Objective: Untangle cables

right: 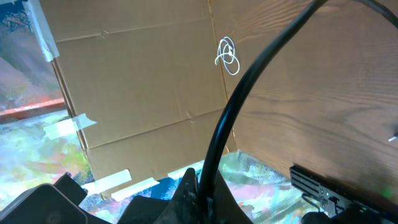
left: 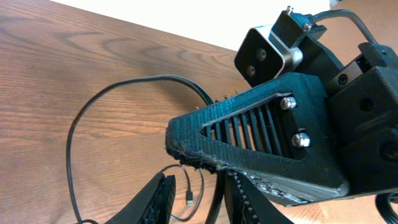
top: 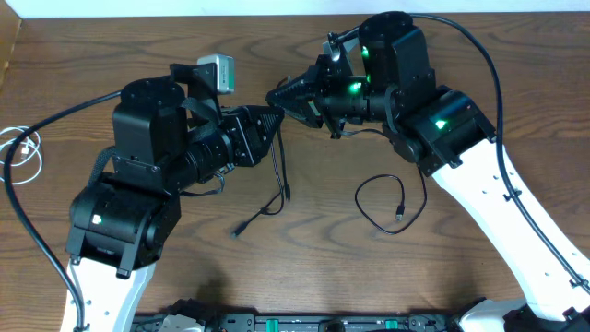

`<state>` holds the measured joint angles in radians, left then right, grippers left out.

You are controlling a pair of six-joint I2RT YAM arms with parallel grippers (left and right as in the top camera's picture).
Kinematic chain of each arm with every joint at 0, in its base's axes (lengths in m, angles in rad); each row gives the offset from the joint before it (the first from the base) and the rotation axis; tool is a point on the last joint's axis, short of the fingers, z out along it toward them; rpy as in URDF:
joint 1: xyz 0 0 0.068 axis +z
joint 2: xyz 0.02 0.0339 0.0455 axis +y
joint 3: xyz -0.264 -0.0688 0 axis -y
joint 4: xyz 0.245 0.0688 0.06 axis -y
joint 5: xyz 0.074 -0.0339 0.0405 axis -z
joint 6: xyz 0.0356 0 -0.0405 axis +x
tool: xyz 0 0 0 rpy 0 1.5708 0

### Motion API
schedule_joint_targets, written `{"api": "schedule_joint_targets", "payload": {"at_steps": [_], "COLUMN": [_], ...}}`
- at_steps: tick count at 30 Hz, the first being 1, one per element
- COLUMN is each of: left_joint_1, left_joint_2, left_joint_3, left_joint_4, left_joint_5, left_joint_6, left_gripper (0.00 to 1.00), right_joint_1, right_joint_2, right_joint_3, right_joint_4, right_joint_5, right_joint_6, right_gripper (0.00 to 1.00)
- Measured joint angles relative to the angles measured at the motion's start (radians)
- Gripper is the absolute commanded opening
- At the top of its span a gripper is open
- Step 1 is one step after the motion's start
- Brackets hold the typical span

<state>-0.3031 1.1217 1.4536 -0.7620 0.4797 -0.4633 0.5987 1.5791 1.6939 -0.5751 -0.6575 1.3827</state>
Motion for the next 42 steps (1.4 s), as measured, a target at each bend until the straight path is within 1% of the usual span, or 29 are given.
{"api": "schedule_joint_targets", "payload": {"at_steps": [7,15,16,22,25,32,33,36,42], "left_joint_1": [-0.001,-0.001,-0.001,-0.001,-0.001,-0.001,-0.001,-0.001,-0.002], "left_joint_2": [0.001,0.013,0.013,0.013,0.013,0.013,0.013,0.013,0.013], "left_joint_3": [0.0,0.0,0.0,0.0,0.0,0.0,0.0,0.0,0.0], "left_joint_4": [-0.033,-0.043,-0.042,-0.042,-0.042,-0.041,-0.041,-0.041,-0.041], "left_joint_5": [-0.006,0.024,0.024,0.032,0.034,0.039,0.039,0.039,0.046], "left_joint_6": [0.048,0.089,0.095,0.106,0.105,0.11,0.111,0.116,0.124], "left_gripper": [0.31,0.3,0.27,0.25,0.21,0.19,0.15,0.08,0.08], "right_joint_1": [0.0,0.0,0.0,0.0,0.0,0.0,0.0,0.0,0.0], "right_joint_2": [0.002,0.002,0.002,0.002,0.002,0.002,0.002,0.002,0.002], "right_joint_3": [0.0,0.0,0.0,0.0,0.0,0.0,0.0,0.0,0.0], "right_joint_4": [0.011,0.038,0.038,0.034,0.033,0.033,0.033,0.03,0.022], "right_joint_5": [0.001,0.001,0.0,0.0,0.0,0.001,0.001,0.001,0.003], "right_joint_6": [0.033,0.052,0.053,0.053,0.053,0.053,0.053,0.053,0.053], "right_gripper": [0.02,0.02,0.01,0.01,0.02,0.01,0.01,0.01,0.02]}}
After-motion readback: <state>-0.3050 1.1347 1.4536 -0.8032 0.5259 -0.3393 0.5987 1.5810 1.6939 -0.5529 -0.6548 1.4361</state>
